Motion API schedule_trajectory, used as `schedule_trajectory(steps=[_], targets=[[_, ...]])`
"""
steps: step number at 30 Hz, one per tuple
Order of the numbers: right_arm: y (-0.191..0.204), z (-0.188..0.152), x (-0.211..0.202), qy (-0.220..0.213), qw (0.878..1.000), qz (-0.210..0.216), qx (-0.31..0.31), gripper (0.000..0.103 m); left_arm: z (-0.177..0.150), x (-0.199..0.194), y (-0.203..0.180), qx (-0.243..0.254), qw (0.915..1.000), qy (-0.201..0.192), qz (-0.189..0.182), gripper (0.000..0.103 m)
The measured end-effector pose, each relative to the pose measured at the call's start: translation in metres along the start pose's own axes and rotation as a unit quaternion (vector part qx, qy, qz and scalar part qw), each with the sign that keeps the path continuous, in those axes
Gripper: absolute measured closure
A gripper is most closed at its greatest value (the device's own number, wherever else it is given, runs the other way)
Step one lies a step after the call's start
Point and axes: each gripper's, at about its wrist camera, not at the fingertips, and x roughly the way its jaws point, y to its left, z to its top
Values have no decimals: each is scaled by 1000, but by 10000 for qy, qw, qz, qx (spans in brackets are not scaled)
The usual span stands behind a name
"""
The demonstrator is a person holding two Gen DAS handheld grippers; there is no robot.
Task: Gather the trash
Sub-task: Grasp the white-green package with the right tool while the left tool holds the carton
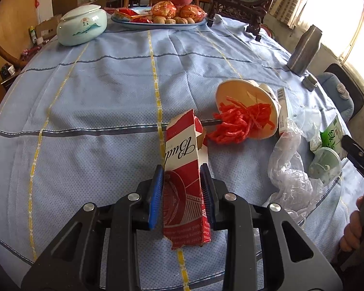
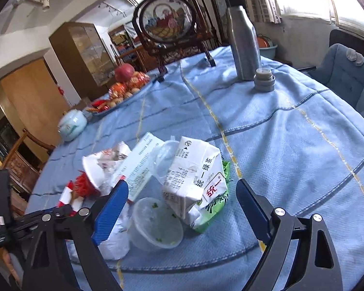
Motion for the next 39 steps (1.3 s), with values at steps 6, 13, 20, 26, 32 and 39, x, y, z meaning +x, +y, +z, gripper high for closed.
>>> schedule_trajectory(steps=[6, 13, 20, 26, 32, 39], targets=[[-27, -3, -24, -450, 9978, -62, 476, 47, 0, 2, 2, -60, 10000, 53, -22, 59], [-35, -20, -72, -808, 9962, 32, 322, 47, -1, 2, -2, 35, 9999, 91, -86, 51], [-34, -37, -77, -602, 9980, 76, 204, 47, -2, 4, -8, 177, 9998, 76, 74, 51], [-29, -47, -77, -517, 9986, -67, 10, 33, -4, 2, -9, 227, 9997, 7, 33, 77], [-24, -60, -74, -451, 9977, -409, -294, 27, 0, -17, 9, -174, 9986, -394, -310, 94], [-28, -75, -70, -349, 9954, -751, -474, 28, 1, -30, 15, -323, 9962, -667, -460, 94]])
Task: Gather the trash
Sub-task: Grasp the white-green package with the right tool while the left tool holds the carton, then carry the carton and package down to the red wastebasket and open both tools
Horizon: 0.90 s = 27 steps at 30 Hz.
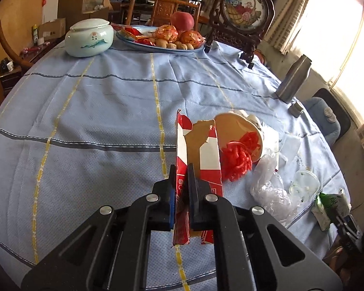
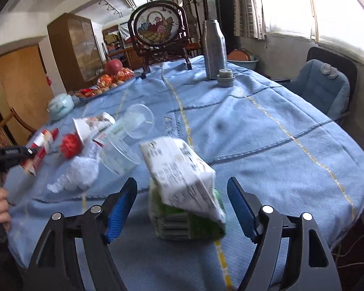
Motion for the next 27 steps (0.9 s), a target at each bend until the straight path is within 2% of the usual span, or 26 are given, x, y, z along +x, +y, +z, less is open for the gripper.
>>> schedule_trajectory(steps=[1, 2, 6, 10, 15, 20, 27], targets=[[-1, -2, 1, 6, 10000, -26, -23, 31, 0, 0, -1, 17, 10000, -4, -6, 94], [-1, -3, 2, -8, 10000, 5, -48, 42, 0, 0, -2, 29, 10000, -13, -5, 94], [-5, -5, -14, -398, 9992, -3, 28, 44, 0, -4, -4, 78, 9999, -115, -35, 94], [-17, -3, -37, -584, 9966, 489, 304, 44, 1, -8, -6, 121, 9996, -232, -66, 94], [-43, -5, -58, -548, 9917, 868, 773, 44, -2, -14, -12, 168, 9993, -267, -182, 94], [-68, -13, -90, -835, 9902, 641, 919, 43, -11, -22, -30, 229, 9987, -159, -433, 94], [-120, -41, -128, -1063, 9853, 279, 1310, 43, -24, -37, -86, 654, 9953, -138, -704, 94]])
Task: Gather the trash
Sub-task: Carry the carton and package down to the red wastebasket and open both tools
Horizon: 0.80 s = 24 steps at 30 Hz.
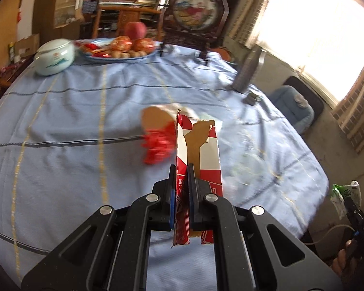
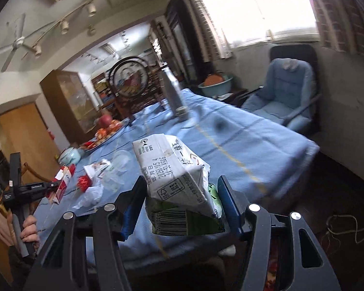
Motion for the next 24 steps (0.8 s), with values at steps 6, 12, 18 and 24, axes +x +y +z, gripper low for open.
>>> schedule_trajectory(steps=[6, 12, 18, 24], targets=[[-55, -18, -29, -15, 9982, -502, 334, 43, -10, 2, -62, 427, 9981, 99, -429, 94], [-121, -63, -26, 482, 9892, -1132, 801, 43, -25, 15, -130, 855, 9916, 290, -925, 94], [-181, -115, 18, 1372, 9707, -1413, 1375, 30, -40, 37, -194, 1284, 9821, 593, -1245, 94], [-212, -114, 0, 921, 9661, -1400, 1962, 23, -66, 59, -255, 1791, 9674, 971, -1506, 94]])
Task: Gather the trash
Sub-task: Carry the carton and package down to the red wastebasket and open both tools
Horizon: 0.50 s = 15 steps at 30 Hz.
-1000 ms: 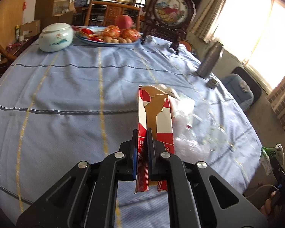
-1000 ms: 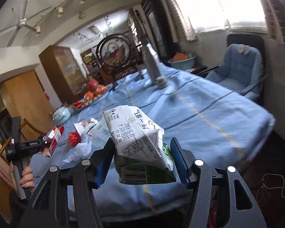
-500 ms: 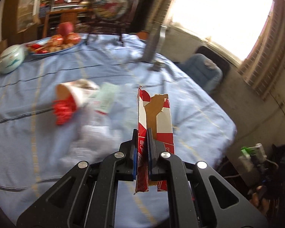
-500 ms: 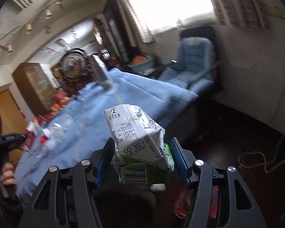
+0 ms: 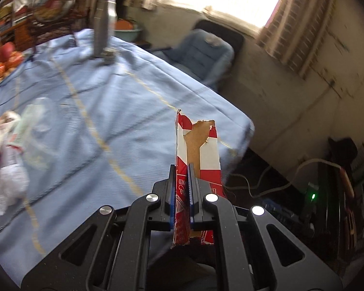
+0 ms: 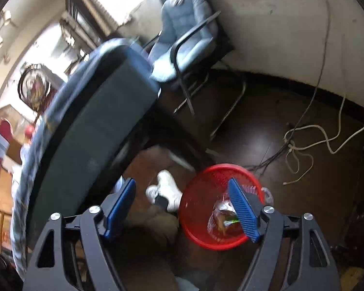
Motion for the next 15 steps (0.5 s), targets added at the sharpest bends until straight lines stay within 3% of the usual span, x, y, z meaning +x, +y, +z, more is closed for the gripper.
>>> schedule_trajectory(steps=[8, 15], targets=[[-41, 10, -28, -454, 9976, 34, 525, 20, -17, 75, -84, 698, 9929, 791, -545, 94], [-64, 4, -34, -517, 9961, 0, 710, 20, -43, 151, -134, 1204, 9797, 1511, -526, 87]])
